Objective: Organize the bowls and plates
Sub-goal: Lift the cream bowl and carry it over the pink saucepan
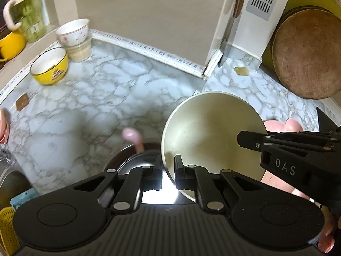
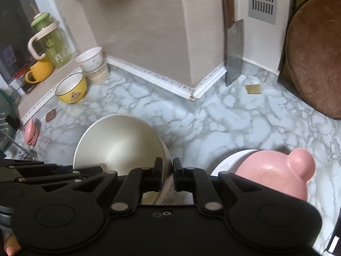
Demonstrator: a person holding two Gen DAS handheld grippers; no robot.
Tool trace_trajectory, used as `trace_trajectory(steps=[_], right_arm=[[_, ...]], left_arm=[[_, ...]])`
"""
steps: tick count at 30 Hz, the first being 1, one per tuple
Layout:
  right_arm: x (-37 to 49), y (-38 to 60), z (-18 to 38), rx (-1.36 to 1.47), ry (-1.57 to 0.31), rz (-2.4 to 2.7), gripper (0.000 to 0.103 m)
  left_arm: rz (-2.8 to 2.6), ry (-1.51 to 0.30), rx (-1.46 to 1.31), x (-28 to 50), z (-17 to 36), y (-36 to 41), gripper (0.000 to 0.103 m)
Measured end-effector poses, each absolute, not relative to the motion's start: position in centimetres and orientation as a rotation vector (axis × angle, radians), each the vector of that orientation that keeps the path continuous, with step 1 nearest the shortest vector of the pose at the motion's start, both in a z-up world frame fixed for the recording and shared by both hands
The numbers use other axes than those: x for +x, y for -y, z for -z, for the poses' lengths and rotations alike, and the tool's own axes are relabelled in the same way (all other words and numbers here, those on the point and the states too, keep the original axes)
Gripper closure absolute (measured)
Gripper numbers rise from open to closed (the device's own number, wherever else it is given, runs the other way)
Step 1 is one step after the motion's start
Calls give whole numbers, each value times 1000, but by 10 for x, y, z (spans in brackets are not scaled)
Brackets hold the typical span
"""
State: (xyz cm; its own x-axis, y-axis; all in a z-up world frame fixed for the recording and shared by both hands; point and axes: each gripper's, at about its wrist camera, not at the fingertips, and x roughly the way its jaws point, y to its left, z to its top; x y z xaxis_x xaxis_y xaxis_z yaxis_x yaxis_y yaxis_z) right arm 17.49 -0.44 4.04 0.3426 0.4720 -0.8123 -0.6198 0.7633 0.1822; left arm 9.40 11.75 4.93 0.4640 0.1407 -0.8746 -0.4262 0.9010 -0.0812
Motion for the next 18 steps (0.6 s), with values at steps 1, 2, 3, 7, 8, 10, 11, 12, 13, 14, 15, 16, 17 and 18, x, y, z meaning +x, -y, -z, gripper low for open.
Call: trace_trajectory(steps=[1,2,3,7,8,10,11,12,13,14,15,16,17,18], right_arm=[[171,2,-40,-171,-994,-719,92],[167,1,-39,-169,-998,-722,92],[163,-2,-38,-170,-1002,-726,92],[149,-10,-32,-172,-1021,-745,91],[145,-13,-30,-175,-1023,-749,91],[138,-17,-26,-186,-1026,-758,91],[135,-19,-24,-191,-1028,-763,91],[132,-22,-21,-195,-1033,-767,91],[129,-24,-18,-201,-1037,-771,91],[126,-25,-15,-210,-1036,-777,91],[124,-28,-12,-219,-1034,-782,91],[122,-30,-10,-225,-1035,-792,91],[120,-31,-8,-230,-1034,-799,91],[117,-33,-6,-236,-1027,-805,91]], left_arm=[[-358,-1037,-308,89,-48,-119,94],[-360,-1039,-309,84,-47,-121,94],[-363,-1040,-312,79,-45,-123,94],[-370,-1051,-320,61,-36,-130,94],[-371,-1051,-318,56,-33,-132,94],[-376,-1051,-313,49,-28,-134,94],[-379,-1051,-313,45,-25,-136,94],[-383,-1051,-308,43,-23,-137,94],[-387,-1049,-301,40,-21,-139,94],[-392,-1043,-290,38,-20,-139,94],[-398,-1037,-279,36,-19,-140,94],[-402,-1032,-266,35,-18,-140,94],[-402,-1027,-251,34,-16,-140,94],[-401,-1027,-245,33,-15,-141,94]])
